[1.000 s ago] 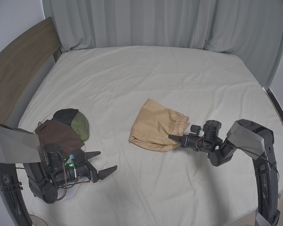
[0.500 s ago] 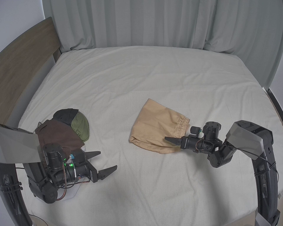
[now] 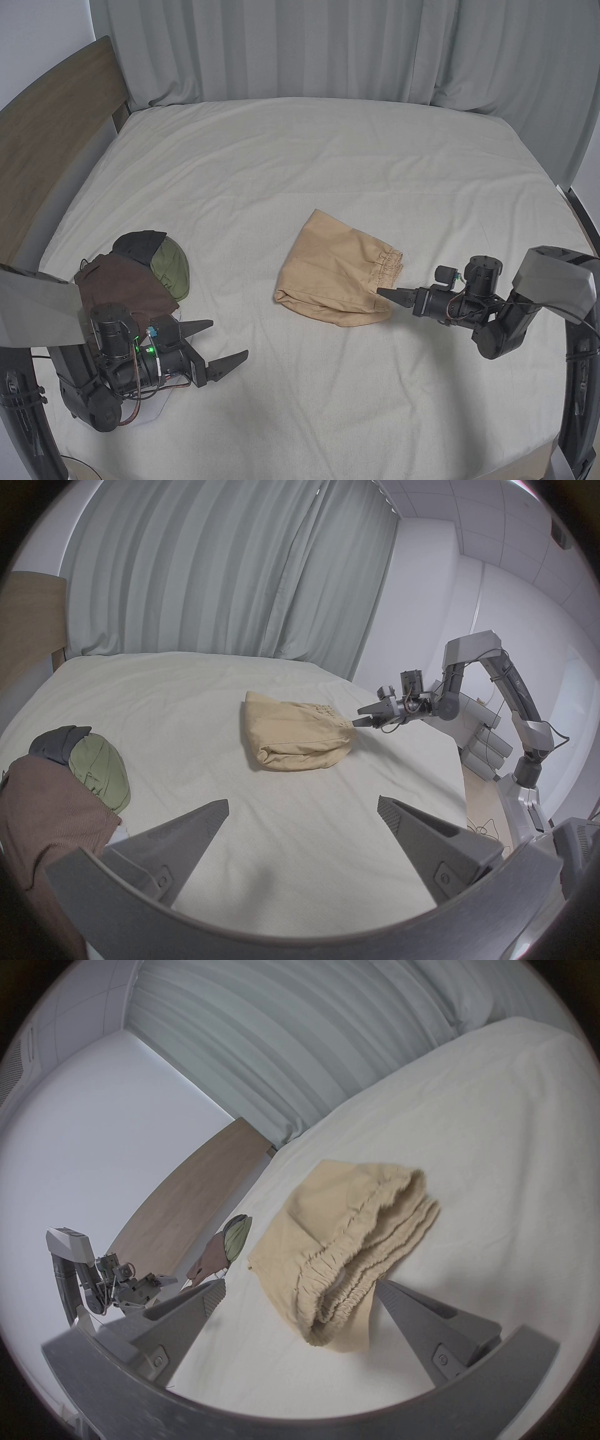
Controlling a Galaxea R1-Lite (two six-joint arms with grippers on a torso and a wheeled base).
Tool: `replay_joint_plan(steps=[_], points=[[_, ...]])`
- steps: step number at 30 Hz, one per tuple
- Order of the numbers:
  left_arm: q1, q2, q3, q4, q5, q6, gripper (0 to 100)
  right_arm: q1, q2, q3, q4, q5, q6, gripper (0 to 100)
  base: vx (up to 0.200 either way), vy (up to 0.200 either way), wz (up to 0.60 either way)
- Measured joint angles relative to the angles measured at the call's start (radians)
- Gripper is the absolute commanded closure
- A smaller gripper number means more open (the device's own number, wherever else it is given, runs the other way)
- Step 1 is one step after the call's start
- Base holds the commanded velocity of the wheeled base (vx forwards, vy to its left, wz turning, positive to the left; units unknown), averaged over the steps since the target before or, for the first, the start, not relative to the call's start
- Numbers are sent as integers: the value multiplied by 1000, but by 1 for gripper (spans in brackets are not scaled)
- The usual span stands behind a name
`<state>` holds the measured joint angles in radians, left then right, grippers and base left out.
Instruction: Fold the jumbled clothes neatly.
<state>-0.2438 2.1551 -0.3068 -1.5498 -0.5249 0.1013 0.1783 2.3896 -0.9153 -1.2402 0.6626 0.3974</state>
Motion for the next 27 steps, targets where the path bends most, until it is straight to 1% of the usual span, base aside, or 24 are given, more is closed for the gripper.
replay_joint_plan(steps=[6, 14, 20, 27], points=[[0, -6, 10, 0, 0, 0, 0, -29, -102, 70, -8, 1, -15, 0, 0, 0, 0], [0, -10, 14, -1, 0, 0, 0, -25, -175, 61, 3, 1, -15, 0, 0, 0, 0], [0, -10, 13, -1, 0, 0, 0, 22, -171, 9, 3, -1, -13, 0, 0, 0, 0], [0, -9, 11, 0, 0, 0, 0, 52, -92, -90, 3, -50, -11, 0, 0, 0, 0]])
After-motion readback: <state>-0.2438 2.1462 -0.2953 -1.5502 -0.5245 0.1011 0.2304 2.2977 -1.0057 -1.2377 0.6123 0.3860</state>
